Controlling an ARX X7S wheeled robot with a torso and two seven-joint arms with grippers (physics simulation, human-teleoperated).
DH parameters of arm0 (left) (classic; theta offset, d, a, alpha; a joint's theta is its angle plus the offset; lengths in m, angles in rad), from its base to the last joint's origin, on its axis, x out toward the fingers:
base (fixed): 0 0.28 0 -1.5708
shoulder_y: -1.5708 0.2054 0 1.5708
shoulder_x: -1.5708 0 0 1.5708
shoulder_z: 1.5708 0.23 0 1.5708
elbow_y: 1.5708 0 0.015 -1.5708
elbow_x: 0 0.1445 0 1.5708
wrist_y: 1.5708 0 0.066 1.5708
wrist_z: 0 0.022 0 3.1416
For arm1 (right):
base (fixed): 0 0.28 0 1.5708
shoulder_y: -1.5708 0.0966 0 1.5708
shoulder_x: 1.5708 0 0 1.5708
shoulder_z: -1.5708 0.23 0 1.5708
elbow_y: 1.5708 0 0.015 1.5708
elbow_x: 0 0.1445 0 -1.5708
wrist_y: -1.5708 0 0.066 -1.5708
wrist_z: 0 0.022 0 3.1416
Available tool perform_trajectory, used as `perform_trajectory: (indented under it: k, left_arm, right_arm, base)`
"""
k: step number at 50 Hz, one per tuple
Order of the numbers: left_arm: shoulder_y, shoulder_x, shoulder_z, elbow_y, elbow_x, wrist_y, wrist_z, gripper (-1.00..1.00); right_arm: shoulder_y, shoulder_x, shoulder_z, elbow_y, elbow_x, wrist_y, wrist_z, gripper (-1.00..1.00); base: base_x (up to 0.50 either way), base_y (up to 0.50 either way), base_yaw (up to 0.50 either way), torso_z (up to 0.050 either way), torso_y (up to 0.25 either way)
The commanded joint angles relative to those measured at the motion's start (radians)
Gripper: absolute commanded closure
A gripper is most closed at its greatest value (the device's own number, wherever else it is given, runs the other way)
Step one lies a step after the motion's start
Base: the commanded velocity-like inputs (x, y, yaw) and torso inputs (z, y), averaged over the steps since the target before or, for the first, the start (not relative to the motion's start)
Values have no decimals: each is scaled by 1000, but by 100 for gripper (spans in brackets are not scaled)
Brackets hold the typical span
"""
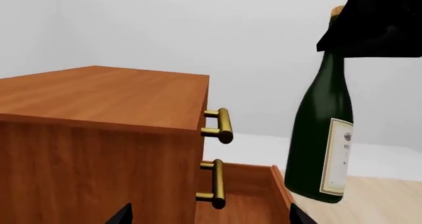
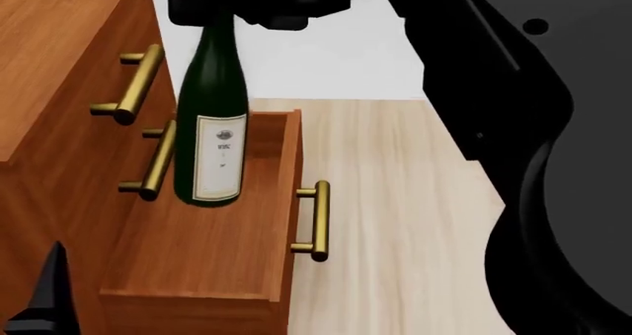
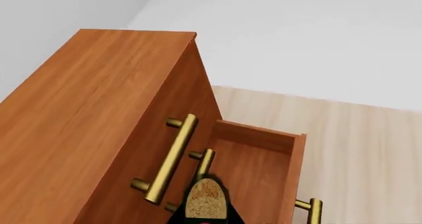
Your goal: Put the wine bottle in the bottom drawer of the cabinet.
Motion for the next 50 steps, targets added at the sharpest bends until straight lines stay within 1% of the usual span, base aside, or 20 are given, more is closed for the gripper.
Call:
perform_trajectory:
  k: [1, 29, 38, 50]
  left_arm:
    - [-2, 0, 1, 11, 5, -11, 2, -100]
    - [-4, 4, -2, 18, 7, -24, 4, -100]
    - [-4, 4, -3, 18, 9, -26, 7, -100]
    - [3, 4, -1, 13, 24, -27, 12, -100]
  right_arm:
    - [19, 0, 26, -3, -25, -8, -31, 100]
    - [42, 0, 31, -17, -30, -17, -58, 100]
    - [48, 0, 29, -26, -39, 12, -52, 100]
    - [43, 0, 34, -38, -27, 30, -53, 100]
  base:
    - [0, 0, 0, 0, -240]
    - [0, 0, 0, 0, -250]
    - [0, 0, 0, 0, -250]
    - [0, 0, 0, 0, -133]
